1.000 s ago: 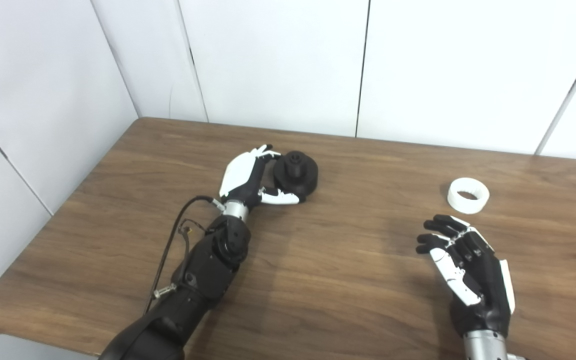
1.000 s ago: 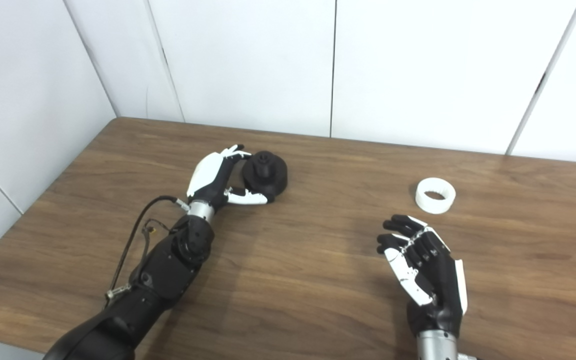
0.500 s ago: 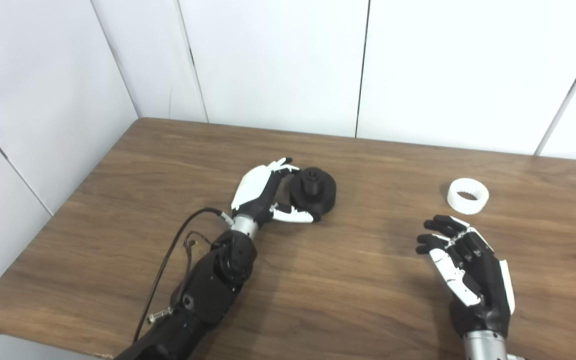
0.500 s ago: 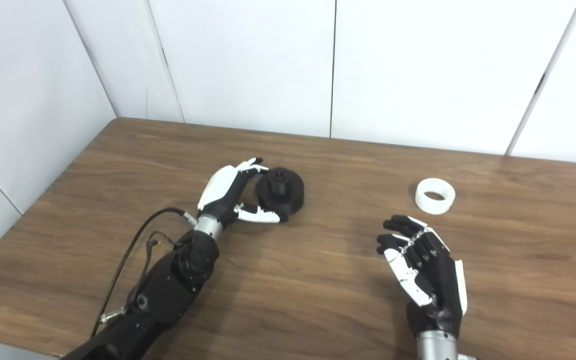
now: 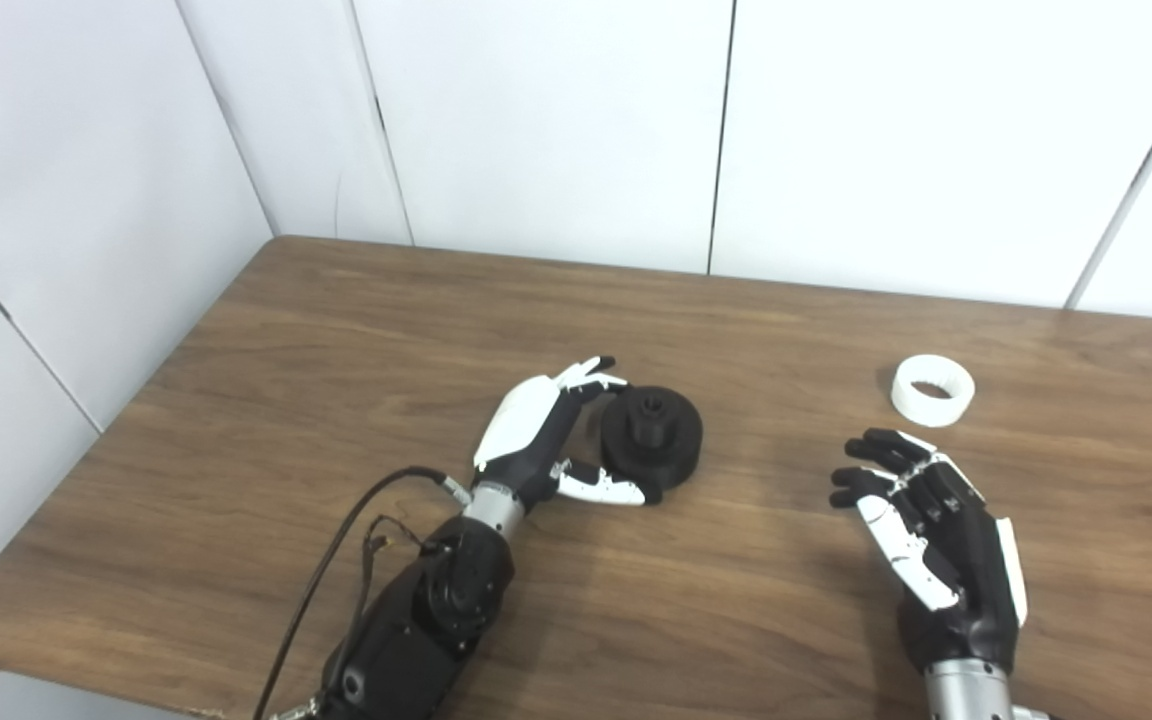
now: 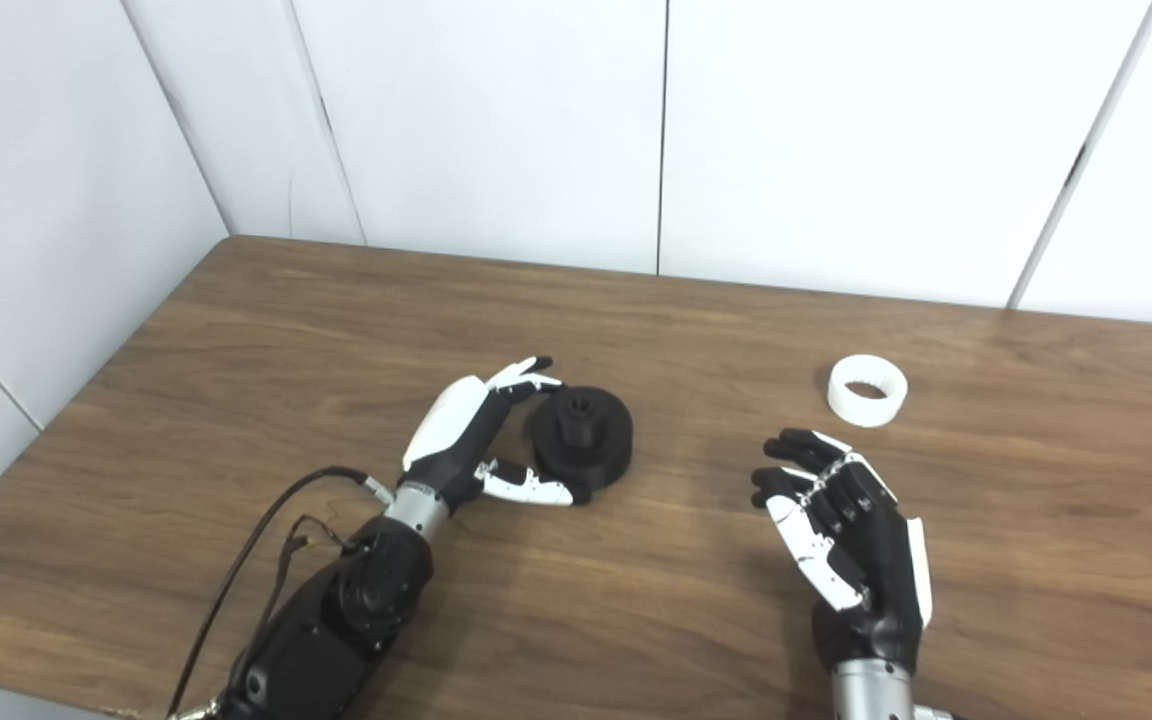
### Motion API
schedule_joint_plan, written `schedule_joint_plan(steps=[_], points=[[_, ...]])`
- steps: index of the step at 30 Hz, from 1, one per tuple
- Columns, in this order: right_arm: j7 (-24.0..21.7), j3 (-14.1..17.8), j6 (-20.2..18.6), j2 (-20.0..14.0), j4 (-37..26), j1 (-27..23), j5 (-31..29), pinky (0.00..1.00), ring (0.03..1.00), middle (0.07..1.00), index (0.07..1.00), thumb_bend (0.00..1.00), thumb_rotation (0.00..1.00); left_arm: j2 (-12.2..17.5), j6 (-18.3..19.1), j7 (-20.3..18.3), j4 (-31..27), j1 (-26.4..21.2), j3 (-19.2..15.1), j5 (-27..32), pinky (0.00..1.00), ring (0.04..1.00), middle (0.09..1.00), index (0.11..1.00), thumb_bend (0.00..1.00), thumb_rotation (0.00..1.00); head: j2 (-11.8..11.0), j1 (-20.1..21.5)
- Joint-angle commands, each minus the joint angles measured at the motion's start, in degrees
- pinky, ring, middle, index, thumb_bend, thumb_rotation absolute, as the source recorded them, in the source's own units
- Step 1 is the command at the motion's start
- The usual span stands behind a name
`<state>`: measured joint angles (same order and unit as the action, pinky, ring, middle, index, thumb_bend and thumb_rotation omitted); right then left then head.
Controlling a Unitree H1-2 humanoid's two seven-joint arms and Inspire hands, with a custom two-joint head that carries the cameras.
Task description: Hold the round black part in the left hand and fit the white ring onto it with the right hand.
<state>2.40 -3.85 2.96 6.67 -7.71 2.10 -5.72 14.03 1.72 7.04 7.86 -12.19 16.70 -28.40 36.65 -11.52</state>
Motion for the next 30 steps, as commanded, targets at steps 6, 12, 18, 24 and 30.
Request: schedule_joint_plan(steps=[6, 12, 18, 24, 30], points=[[-0.5, 0.2, 1.3, -0.2, 0.8, 0.8, 0.6, 0.48, 0.56, 0.634, 0.618, 0.51, 0.2, 0.3, 1.0, -4.6, -5.9, 4.8, 2.1, -1.7, 0.93, 0.974, 0.952, 0.597, 0.88, 0.22, 0.3, 1.3], [-0.2, -0.1, 0.9, 0.2, 0.4, 0.8, 1.2, 0.48, 0.552, 0.632, 0.62, 0.47, 0.16, 0.3, 0.5, -6.1, -9.5, 7.0, 2.9, -2.4, 0.92, 0.972, 0.95, 0.6, 0.88, 0.23, 0.6, 2.1], [0.0, -0.3, 0.6, 0.6, 0.2, 0.7, 1.5, 0.49, 0.556, 0.636, 0.621, 0.45, 0.14, 0.0, 0.9, -8.2, -12.4, 8.9, 3.8, -2.8, 0.94, 0.979, 0.951, 0.601, 0.89, 0.25, 0.9, 2.5], [0.0, -0.3, 0.4, 0.7, 0.2, 0.5, 1.5, 0.48, 0.558, 0.637, 0.621, 0.45, 0.14, -0.6, 1.4, -9.3, -13.9, 10.5, 4.0, -3.1, 0.96, 0.986, 0.955, 0.606, 0.9, 0.22, 0.9, 3.0], [0.4, -0.5, 0.5, 0.9, 0.4, 0.5, 2.1, 0.48, 0.56, 0.636, 0.628, 0.47, 0.17, -0.4, 1.1, -9.7, -13.9, 11.2, 4.0, -3.5, 0.99, 0.993, 0.956, 0.604, 0.9, 0.22, 0.8, 4.2]])
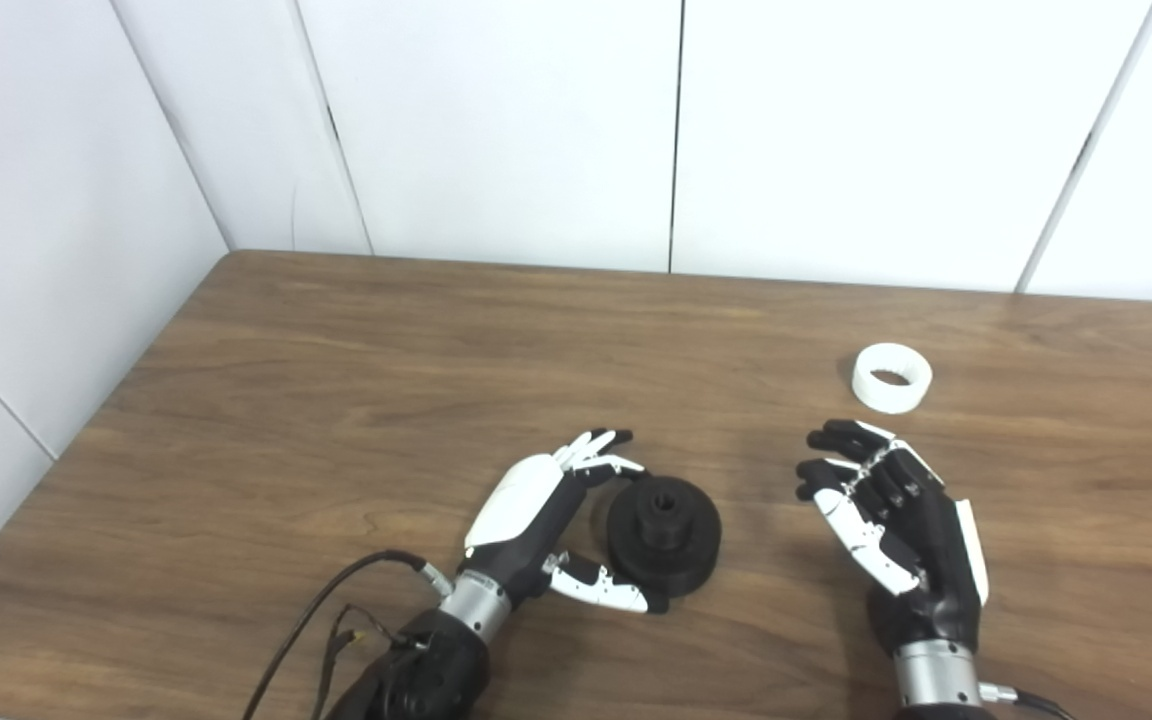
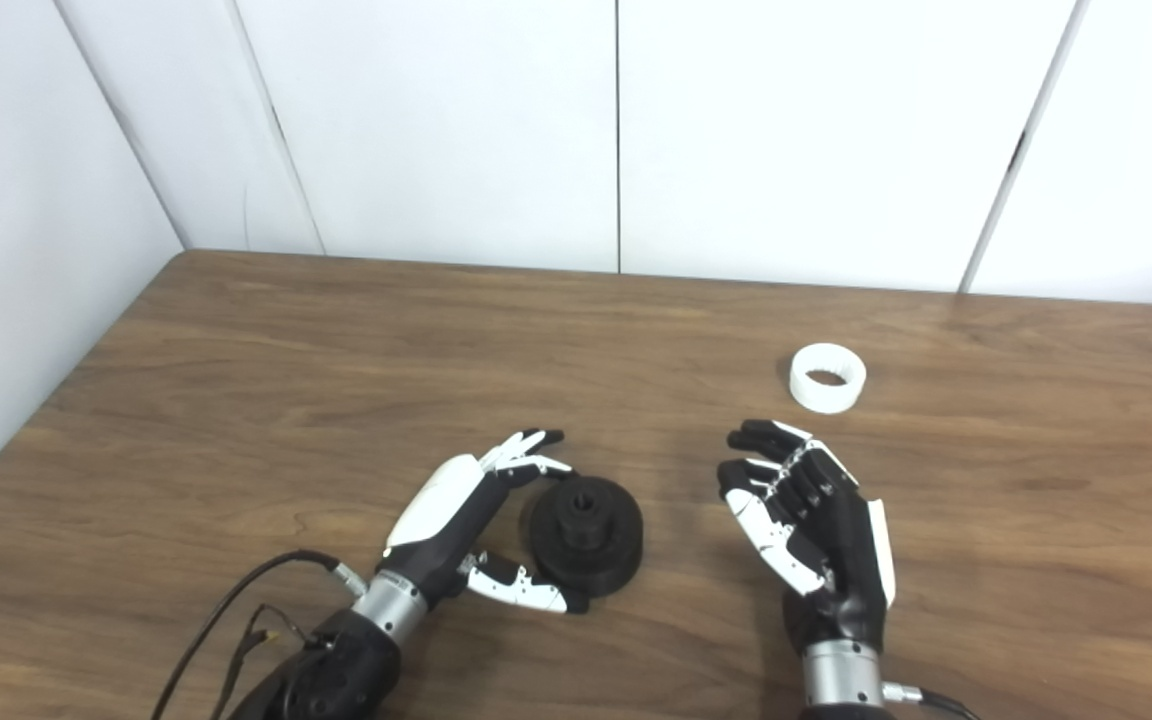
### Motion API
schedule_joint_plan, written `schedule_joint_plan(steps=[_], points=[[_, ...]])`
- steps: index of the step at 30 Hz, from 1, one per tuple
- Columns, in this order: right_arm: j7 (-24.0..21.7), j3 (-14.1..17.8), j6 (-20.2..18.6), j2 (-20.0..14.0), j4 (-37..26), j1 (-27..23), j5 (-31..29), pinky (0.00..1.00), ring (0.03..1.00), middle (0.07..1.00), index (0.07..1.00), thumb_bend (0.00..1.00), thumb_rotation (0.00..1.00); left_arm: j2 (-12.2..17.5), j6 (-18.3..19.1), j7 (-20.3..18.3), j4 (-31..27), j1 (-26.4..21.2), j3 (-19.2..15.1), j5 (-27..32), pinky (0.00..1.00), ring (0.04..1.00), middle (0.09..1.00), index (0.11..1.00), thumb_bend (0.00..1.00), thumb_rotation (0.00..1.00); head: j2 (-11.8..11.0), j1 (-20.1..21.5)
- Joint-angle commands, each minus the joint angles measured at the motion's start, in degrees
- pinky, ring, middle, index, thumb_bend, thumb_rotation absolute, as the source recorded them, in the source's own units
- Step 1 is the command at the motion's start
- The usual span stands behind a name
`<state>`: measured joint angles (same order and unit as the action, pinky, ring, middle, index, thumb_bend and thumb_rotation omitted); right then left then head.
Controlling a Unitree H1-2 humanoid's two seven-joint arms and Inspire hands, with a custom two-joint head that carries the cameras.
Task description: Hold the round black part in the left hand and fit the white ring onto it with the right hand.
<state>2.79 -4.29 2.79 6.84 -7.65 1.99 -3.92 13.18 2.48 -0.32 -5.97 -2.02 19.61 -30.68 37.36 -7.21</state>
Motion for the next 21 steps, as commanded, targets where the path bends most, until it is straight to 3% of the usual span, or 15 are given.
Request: schedule_joint_plan(steps=[1, 7, 8, 12, 21], points=[[0.1, -0.1, 0.8, 0.9, 0.4, 0.6, 0.5, 0.49, 0.56, 0.636, 0.629, 0.47, 0.17, 0.6, 0.2, -2.3, 0.0, 1.1, 1.0, -1.3, 0.99, 0.993, 0.957, 0.605, 0.9, 0.22, 0.0, 1.3], [1.7, -1.5, 1.6, 1.9, 1.0, 0.7, 4.6, 0.48, 0.564, 0.629, 0.627, 0.45, 0.16, 1.8, -0.4, -2.8, -0.3, 1.5, 0.1, -0.6, 1.0, 1.0, 0.959, 0.606, 0.89, 0.25, -0.5, 9.4], [2.2, -2.0, 1.7, 2.4, 1.1, 0.7, 5.5, 0.48, 0.565, 0.629, 0.628, 0.45, 0.14, 2.1, -0.8, -2.9, -0.5, 1.7, -0.3, -0.1, 1.0, 1.0, 0.959, 0.607, 0.9, 0.25, -0.7, 12.1], [3.3, -3.5, 1.8, 3.7, 1.5, 0.8, 7.0, 0.5, 0.576, 0.641, 0.631, 0.46, 0.16, 3.1, -2.0, -3.7, -1.1, 2.3, -1.6, 1.6, 0.98, 0.993, 0.955, 0.603, 0.88, 0.21, -1.1, 16.5], [5.2, -4.8, 1.5, 4.2, 1.5, 0.5, 8.4, 0.48, 0.563, 0.63, 0.617, 0.46, 0.18, 3.1, -3.5, -4.7, -0.3, 1.7, -2.9, 2.9, 0.91, 0.981, 0.954, 0.598, 0.89, 0.19, -0.8, 17.2]])
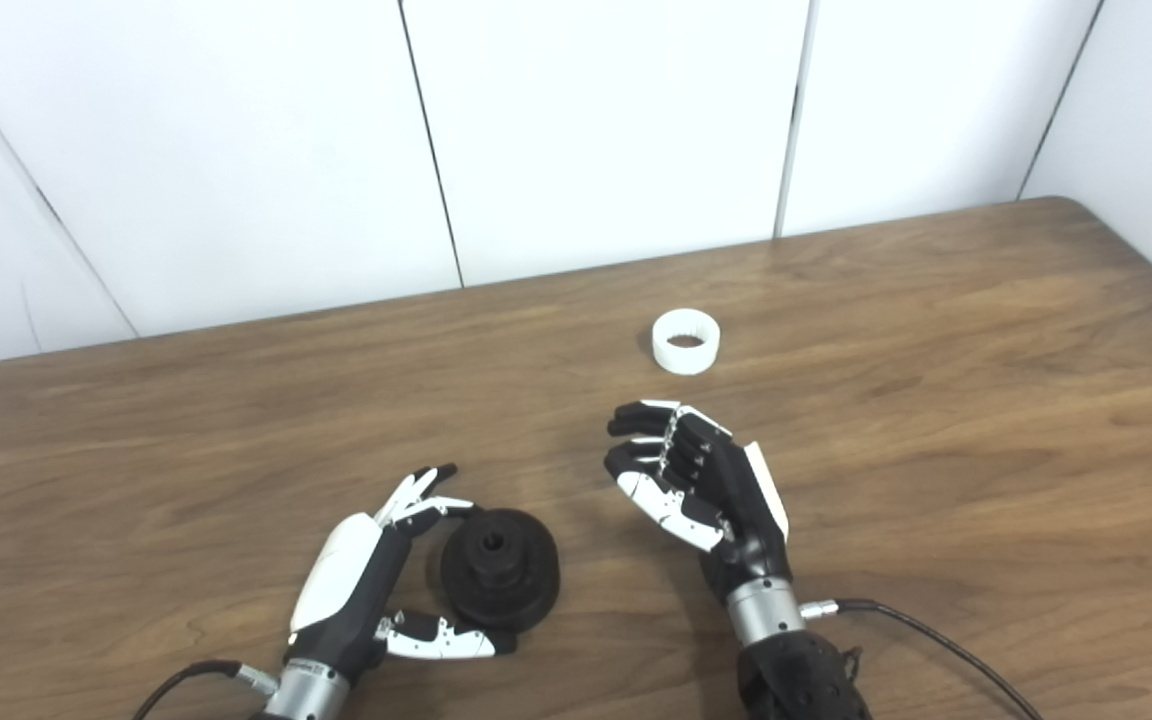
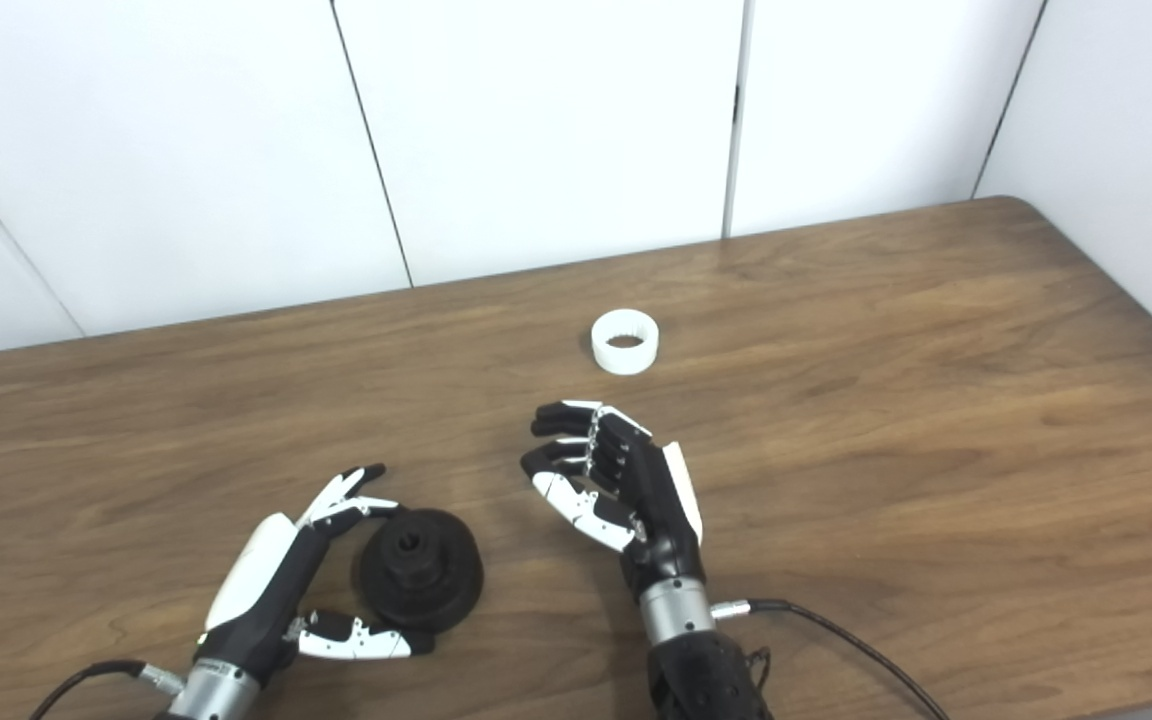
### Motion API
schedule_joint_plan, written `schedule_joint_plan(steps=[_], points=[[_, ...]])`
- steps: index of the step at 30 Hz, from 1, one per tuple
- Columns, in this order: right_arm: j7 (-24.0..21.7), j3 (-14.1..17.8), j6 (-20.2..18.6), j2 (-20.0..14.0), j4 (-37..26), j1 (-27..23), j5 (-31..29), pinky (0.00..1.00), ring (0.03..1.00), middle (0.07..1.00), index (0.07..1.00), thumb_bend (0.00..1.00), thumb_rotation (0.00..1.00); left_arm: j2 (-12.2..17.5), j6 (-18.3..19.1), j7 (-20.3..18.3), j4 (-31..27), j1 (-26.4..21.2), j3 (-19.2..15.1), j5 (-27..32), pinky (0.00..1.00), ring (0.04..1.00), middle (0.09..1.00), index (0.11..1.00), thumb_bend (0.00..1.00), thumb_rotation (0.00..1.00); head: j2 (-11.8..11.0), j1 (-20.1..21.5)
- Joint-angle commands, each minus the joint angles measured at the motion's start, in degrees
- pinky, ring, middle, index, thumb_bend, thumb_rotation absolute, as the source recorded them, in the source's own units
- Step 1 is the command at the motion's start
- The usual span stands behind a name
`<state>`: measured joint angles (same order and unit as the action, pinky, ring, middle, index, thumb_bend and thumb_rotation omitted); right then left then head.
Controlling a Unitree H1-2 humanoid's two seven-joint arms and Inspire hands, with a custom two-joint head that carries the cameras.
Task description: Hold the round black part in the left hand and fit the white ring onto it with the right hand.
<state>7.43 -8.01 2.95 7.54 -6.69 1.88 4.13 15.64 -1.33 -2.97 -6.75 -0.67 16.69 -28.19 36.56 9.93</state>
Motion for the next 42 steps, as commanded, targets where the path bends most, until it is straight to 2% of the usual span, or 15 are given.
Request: schedule_joint_plan(steps=[1, 6, 13, 16, 19, 25, 29, 34, 42], points=[[0.7, -1.1, 1.3, 3.5, 0.6, 0.5, 0.5, 0.48, 0.563, 0.63, 0.618, 0.46, 0.19, 0.7, 0.2, -2.1, 0.6, 0.3, 0.0, 0.5, 0.91, 0.982, 0.954, 0.598, 0.89, 0.19, 0.0, 0.1], [0.9, -1.0, 1.2, 3.1, 0.7, 0.3, 0.8, 0.48, 0.569, 0.636, 0.625, 0.47, 0.21, 0.4, -0.1, -1.9, 0.8, 0.2, 0.0, 0.3, 0.9, 0.979, 0.951, 0.597, 0.89, 0.18, -0.2, 0.2], [1.4, -0.3, 1.8, 2.3, 0.6, -0.6, 1.3, 0.48, 0.577, 0.636, 0.629, 0.45, 0.18, 0.2, -0.1, -2.1, 1.0, 0.4, 0.0, 0.4, 0.92, 0.983, 0.952, 0.598, 0.89, 0.19, -0.5, 0.3], [2.8, 0.3, 2.1, 1.2, 0.3, -1.9, 4.1, 0.52, 0.619, 0.659, 0.631, 0.45, 0.15, 0.1, 0.5, -2.1, 0.7, 0.5, -0.1, 0.4, 0.92, 0.984, 0.954, 0.597, 0.89, 0.18, -0.5, 0.2], [5.0, 1.0, 2.3, -0.8, 0.2, -4.1, 10.0, 0.57, 0.655, 0.676, 0.646, 0.48, 0.11, 0.0, 0.2, -2.0, 0.8, 0.6, -0.1, 0.3, 0.92, 0.983, 0.953, 0.597, 0.89, 0.18, -0.7, 0.1], [5.6, 3.1, -2.9, -5.1, -1.9, -8.5, 18.4, 0.54, 0.654, 0.721, 0.691, 0.56, 0.21, 0.1, -0.6, -1.6, 1.3, 0.6, 0.1, 0.1, 0.91, 0.981, 0.953, 0.599, 0.88, 0.18, -0.7, 0.0], [4.6, 4.1, -7.3, -8.1, -3.9, -11.3, 22.4, 0.64, 0.718, 0.747, 0.712, 0.58, 0.31, 0.0, -0.8, -1.6, 1.6, 0.6, 0.0, 0.0, 0.91, 0.979, 0.951, 0.6, 0.89, 0.19, -0.9, -0.4], [5.1, 4.5, -9.7, -10.7, -4.8, -14.6, 27.3, 0.63, 0.752, 0.781, 0.705, 0.6, 0.37, 0.0, -1.1, -1.8, 1.8, 0.6, 0.0, 0.1, 0.92, 0.982, 0.952, 0.599, 0.88, 0.21, -1.1, -0.3], [3.1, 5.5, -13.1, -14.3, -4.8, -19.3, 29.5, 0.66, 0.805, 0.835, 0.715, 0.61, 0.38, -0.2, -1.3, -1.7, 1.9, 0.6, 0.1, -0.1, 0.92, 0.981, 0.951, 0.599, 0.89, 0.21, -1.6, -0.5]])
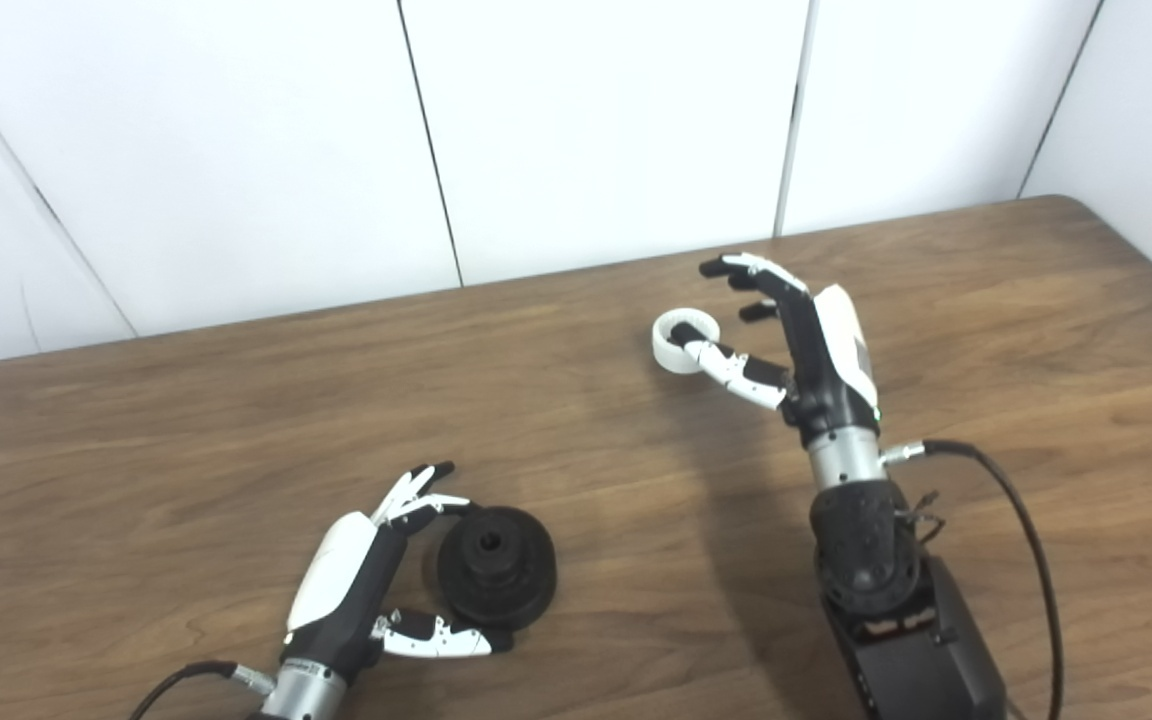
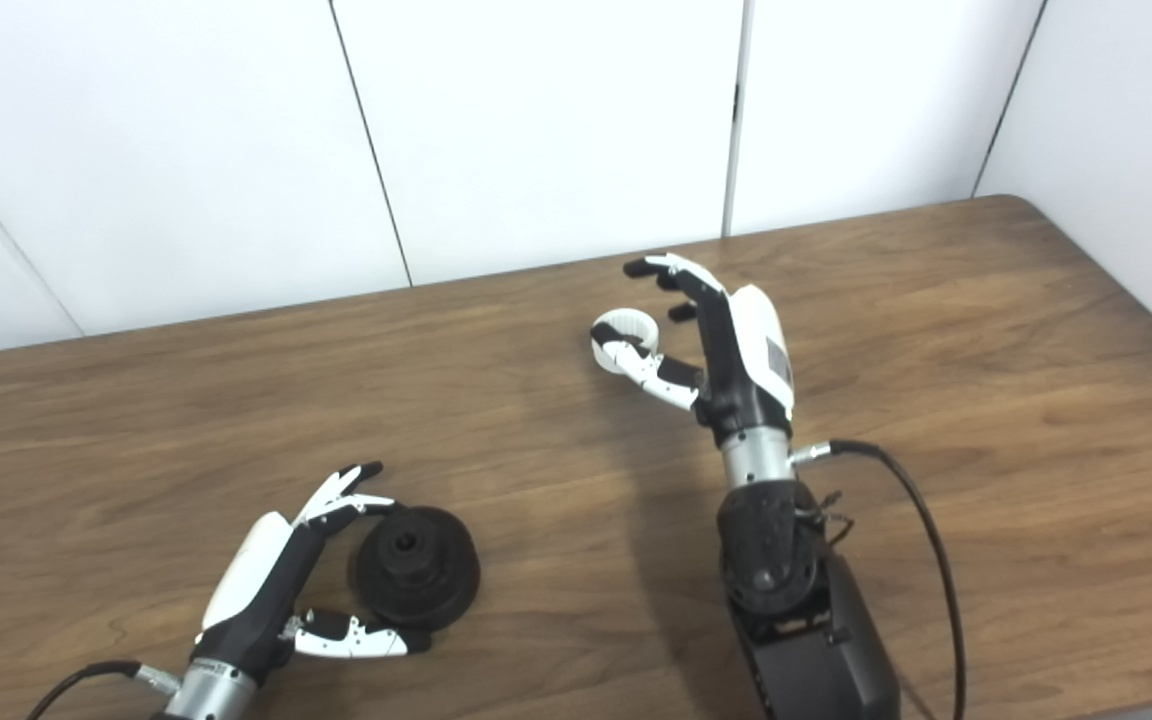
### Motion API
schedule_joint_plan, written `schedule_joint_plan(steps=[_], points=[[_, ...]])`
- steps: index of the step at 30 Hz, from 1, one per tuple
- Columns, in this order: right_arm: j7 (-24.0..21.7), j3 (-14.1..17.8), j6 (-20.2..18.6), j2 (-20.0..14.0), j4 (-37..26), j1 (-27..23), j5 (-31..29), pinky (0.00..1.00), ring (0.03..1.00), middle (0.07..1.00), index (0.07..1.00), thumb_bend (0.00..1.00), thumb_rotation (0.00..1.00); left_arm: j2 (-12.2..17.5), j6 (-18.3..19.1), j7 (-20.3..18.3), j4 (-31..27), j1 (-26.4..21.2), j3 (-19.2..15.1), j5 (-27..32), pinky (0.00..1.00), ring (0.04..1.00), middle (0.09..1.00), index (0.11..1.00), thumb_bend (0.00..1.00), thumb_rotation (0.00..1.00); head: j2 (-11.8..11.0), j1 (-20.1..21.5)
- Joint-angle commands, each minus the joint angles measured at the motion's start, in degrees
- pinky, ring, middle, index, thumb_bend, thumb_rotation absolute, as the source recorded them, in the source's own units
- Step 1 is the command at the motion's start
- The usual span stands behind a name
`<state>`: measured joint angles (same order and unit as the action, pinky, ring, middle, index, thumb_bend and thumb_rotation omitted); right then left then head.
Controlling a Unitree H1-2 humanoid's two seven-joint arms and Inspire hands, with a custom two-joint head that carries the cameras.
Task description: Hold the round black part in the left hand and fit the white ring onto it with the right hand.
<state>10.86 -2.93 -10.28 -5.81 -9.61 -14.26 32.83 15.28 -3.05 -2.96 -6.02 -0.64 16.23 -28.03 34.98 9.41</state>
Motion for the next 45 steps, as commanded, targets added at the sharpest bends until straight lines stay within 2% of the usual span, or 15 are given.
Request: schedule_joint_plan(steps=[1, 8, 12, 14, 18, 24, 29, 34, 37, 40, 45], points=[[-0.8, 0.6, -0.3, -1.6, -1.7, -3.9, 0.9, 0.64, 0.796, 0.836, 0.716, 0.62, 0.38, 0.0, 0.3, -1.7, 1.3, 0.6, 0.6, -0.2, 0.92, 0.981, 0.951, 0.599, 0.89, 0.2, -0.1, 0.0], [-4.5, 0.6, -4.5, -6.4, 0.9, -10.4, 3.2, 0.59, 0.771, 0.831, 0.737, 0.64, 0.41, 0.0, 0.2, -1.8, 1.3, 0.5, 0.7, -0.4, 0.94, 0.981, 0.952, 0.599, 0.88, 0.2, 0.2, -0.3], [-7.7, -0.6, -5.5, -9.9, 5.6, -15.1, 3.8, 0.53, 0.741, 0.82, 0.729, 0.68, 0.37, -0.1, 0.5, -1.9, 1.3, 0.5, 0.6, -0.2, 0.94, 0.982, 0.953, 0.601, 0.88, 0.2, 0.1, -0.4], [-8.9, -1.4, -5.5, -11.2, 8.3, -16.9, 4.0, 0.53, 0.741, 0.816, 0.73, 0.7, 0.36, -0.1, 0.7, -1.9, 1.2, 0.6, 0.6, -0.3, 0.94, 0.982, 0.953, 0.601, 0.88, 0.2, 0.1, -0.4], [-10.9, -3.3, -4.5, -13.7, 13.6, -19.7, 4.3, 0.57, 0.768, 0.825, 0.745, 0.69, 0.38, -0.1, 0.1, -1.7, 1.4, 0.6, 0.7, -0.3, 0.93, 0.979, 0.952, 0.599, 0.88, 0.2, 0.2, -0.7], [-14.4, -6.8, -3.8, -16.6, 20.3, -23.1, 4.7, 0.64, 0.84, 0.871, 0.794, 0.7, 0.41, -0.3, 1.3, -2.3, 0.7, 0.4, 0.5, 0.0, 0.96, 0.991, 0.957, 0.602, 0.88, 0.17, 0.2, -1.0], [-15.6, -8.9, -3.1, -17.6, 24.6, -24.5, 4.6, 0.71, 0.892, 0.907, 0.819, 0.72, 0.5, -0.4, 1.8, -2.5, 0.4, 0.3, 0.4, 0.0, 0.95, 0.99, 0.958, 0.602, 0.88, 0.15, 0.2, -1.0], [-18.7, -11.4, -3.3, -18.9, 25.7, -24.8, 5.0, 0.81, 0.945, 0.954, 0.857, 0.78, 0.62, -0.5, 2.1, -2.8, -0.1, 0.5, 0.3, -0.1, 0.96, 0.992, 0.958, 0.604, 0.88, 0.14, 0.5, -1.5], [-21.0, -12.4, -4.3, -19.3, 25.2, -24.5, 4.9, 0.9, 0.991, 0.994, 0.889, 0.86, 0.7, -0.4, 2.2, -2.9, -0.3, 0.6, 0.2, -0.2, 0.96, 0.992, 0.957, 0.604, 0.88, 0.14, 0.6, -1.6], [-22.0, -12.5, -4.8, -19.1, 25.0, -24.1, 4.8, 0.92, 1.0, 1.0, 0.894, 0.97, 0.74, -0.4, 2.5, -2.9, -0.3, 0.7, 0.2, -0.3, 0.95, 0.987, 0.955, 0.604, 0.88, 0.15, 0.7, -1.6], [-22.9, -13.3, -4.9, -19.0, 24.8, -23.0, 5.5, 0.94, 1.0, 1.0, 0.88, 1.0, 0.75, -0.4, 2.3, -2.8, -0.3, 0.8, 0.2, -0.4, 0.95, 0.987, 0.955, 0.603, 0.88, 0.16, 0.8, -1.7]])
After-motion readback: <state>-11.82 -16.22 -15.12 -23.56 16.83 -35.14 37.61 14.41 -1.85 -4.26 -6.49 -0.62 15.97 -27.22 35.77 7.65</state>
